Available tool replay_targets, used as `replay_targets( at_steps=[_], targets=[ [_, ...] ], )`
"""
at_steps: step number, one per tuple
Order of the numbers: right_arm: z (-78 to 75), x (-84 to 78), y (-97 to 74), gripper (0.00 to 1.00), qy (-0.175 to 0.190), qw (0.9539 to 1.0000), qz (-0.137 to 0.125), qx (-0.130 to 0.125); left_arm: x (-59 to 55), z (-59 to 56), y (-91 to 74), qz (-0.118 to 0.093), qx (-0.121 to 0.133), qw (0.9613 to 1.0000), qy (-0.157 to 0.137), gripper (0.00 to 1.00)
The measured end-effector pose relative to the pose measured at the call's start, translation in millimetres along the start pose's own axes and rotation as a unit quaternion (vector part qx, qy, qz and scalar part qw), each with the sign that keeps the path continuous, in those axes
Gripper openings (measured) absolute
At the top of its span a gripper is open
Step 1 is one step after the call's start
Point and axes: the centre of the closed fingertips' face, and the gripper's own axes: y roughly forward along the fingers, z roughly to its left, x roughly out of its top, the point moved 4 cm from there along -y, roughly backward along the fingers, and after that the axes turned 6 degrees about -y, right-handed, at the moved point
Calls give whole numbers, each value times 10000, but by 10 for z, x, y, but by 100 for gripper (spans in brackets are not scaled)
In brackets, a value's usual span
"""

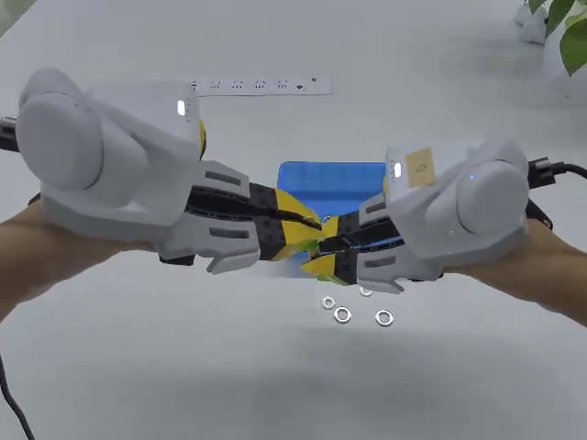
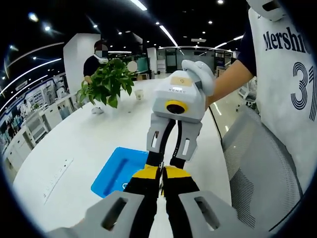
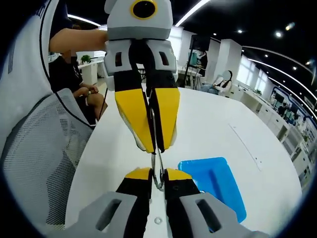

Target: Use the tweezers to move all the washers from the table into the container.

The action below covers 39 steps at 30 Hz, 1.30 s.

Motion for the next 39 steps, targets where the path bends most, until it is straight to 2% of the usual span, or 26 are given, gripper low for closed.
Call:
replay_targets(
  at_steps=[1,9,15,31,39],
  targets=[
    [-41,-2,-24,10,-26,10000,11,-90,27,22,14,-32,10,10000,49,6],
    [-218,5,-131,10,-24,9993,-143,-348,181,169,61,-88,-29,9995,294,6],
    [-362,-26,-131,11,-20,9988,-158,-473,219,290,114,-83,-40,9992,386,6],
    [-650,-335,52,11,99,9984,58,-549,29,665,384,71,-103,9994,319,6],
    [-732,-489,155,11,202,9984,127,-512,-86,787,493,150,-136,9995,247,6]
  ],
)
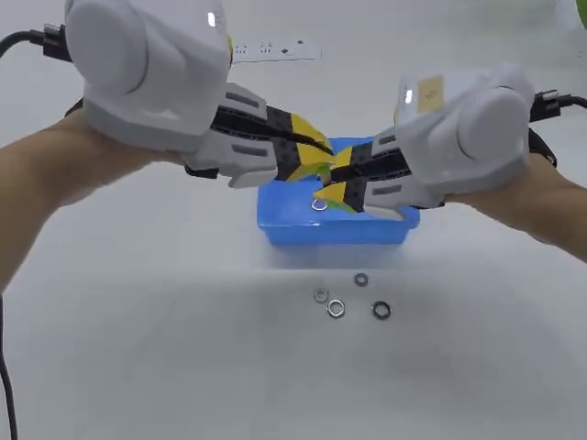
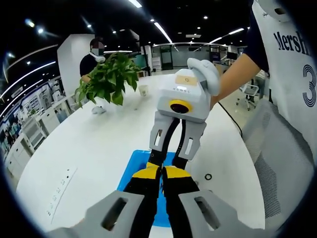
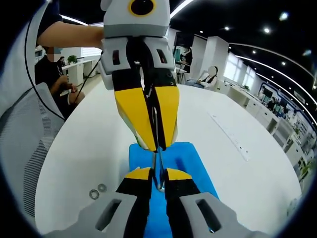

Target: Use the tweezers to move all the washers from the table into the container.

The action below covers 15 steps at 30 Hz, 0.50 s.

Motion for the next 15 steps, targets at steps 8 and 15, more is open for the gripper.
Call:
replay_targets(
  at_steps=[8,15],
  targets=[
    [-36,-151,76,11,94,9999,109,45,-114,98,131,64,-57,9999,-113,6],
    [-36,-247,110,11,177,9996,186,98,-163,104,222,136,-110,9997,-157,6]
  ],
)
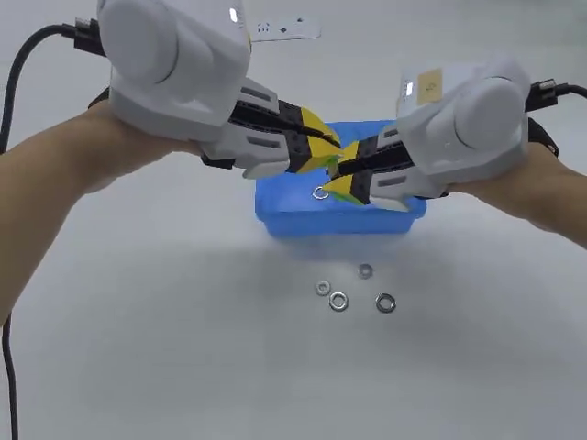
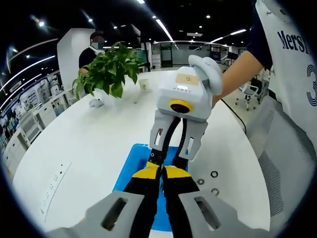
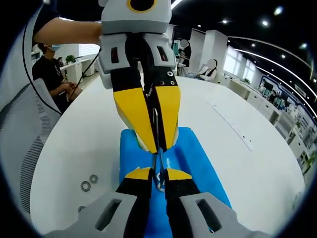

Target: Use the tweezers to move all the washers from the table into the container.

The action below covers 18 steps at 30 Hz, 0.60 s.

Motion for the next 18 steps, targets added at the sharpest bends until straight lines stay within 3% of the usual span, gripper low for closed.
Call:
replay_targets(
  at_steps=[13,18],
  targets=[
    [18,-58,14,11,65,10000,22,14,-37,-8,33,73,-31,10000,-18,6],
    [22,-52,7,12,-94,9999,105,-23,-34,-26,32,115,-45,9999,16,6]
  ],
)
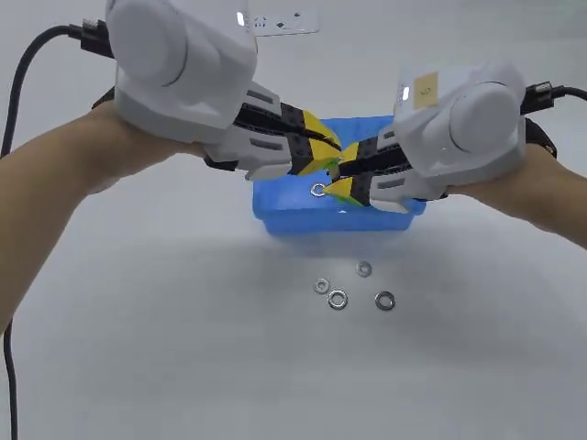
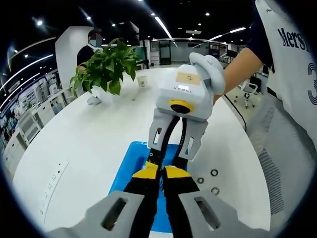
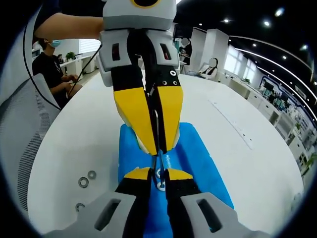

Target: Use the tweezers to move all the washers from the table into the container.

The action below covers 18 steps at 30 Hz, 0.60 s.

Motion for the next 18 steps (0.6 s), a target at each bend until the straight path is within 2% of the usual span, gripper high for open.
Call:
replay_targets(
  at_steps=[6,12,18],
  targets=[
    [18,54,-79,12,38,10000,-76,-2,74,-39,-55,-43,14,10000,35,6],
    [49,133,-171,12,13,9999,-160,-38,182,-129,-113,-81,-16,9999,113,6],
    [77,269,-304,12,117,9990,-421,-79,326,-230,-231,-223,17,9994,257,6]
  ],
)
